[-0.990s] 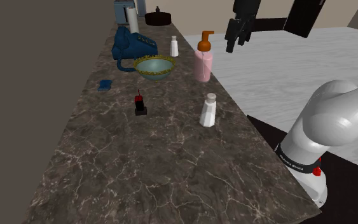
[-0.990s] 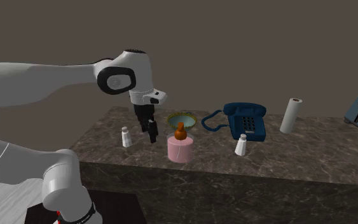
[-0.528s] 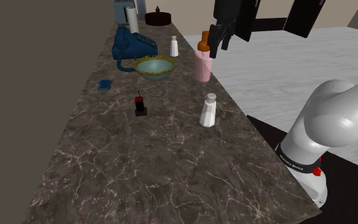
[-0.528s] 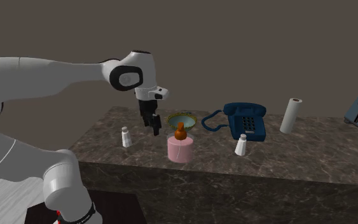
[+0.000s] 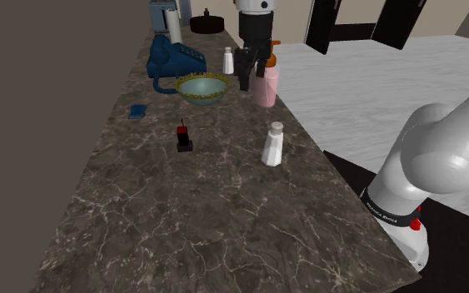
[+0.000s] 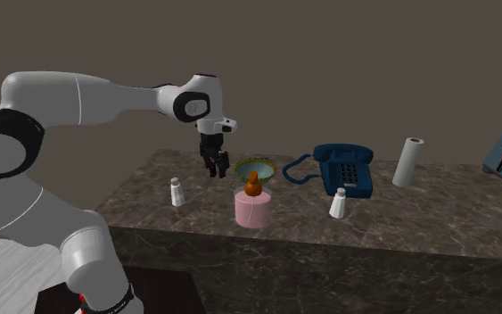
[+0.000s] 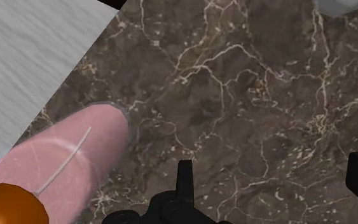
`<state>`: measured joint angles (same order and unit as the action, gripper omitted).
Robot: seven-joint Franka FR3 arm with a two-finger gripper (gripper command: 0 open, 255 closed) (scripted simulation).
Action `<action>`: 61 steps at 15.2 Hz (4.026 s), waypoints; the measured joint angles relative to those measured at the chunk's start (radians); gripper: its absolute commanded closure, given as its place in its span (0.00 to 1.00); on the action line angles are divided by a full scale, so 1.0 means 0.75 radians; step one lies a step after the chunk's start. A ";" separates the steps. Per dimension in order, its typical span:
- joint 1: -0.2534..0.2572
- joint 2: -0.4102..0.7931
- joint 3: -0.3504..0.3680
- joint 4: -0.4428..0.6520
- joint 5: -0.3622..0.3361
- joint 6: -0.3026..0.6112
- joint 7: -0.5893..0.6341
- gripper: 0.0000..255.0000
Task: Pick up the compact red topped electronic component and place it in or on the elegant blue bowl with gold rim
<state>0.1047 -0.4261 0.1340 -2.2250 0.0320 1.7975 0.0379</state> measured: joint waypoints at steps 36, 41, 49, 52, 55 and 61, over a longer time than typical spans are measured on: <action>0.190 0.703 0.270 0.460 -0.094 0.165 0.228 1.00; 0.191 0.702 0.271 0.459 -0.093 0.163 0.228 1.00; 0.188 0.682 0.270 0.555 -0.084 0.044 0.219 1.00; 0.189 0.673 0.271 0.599 -0.080 -0.008 0.219 1.00; 0.188 0.669 0.271 0.649 -0.079 -0.063 0.215 1.00; 0.189 0.668 0.271 0.752 -0.078 -0.167 0.214 1.00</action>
<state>0.2462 0.0752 0.3373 -1.6608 -0.0265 1.6724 0.1983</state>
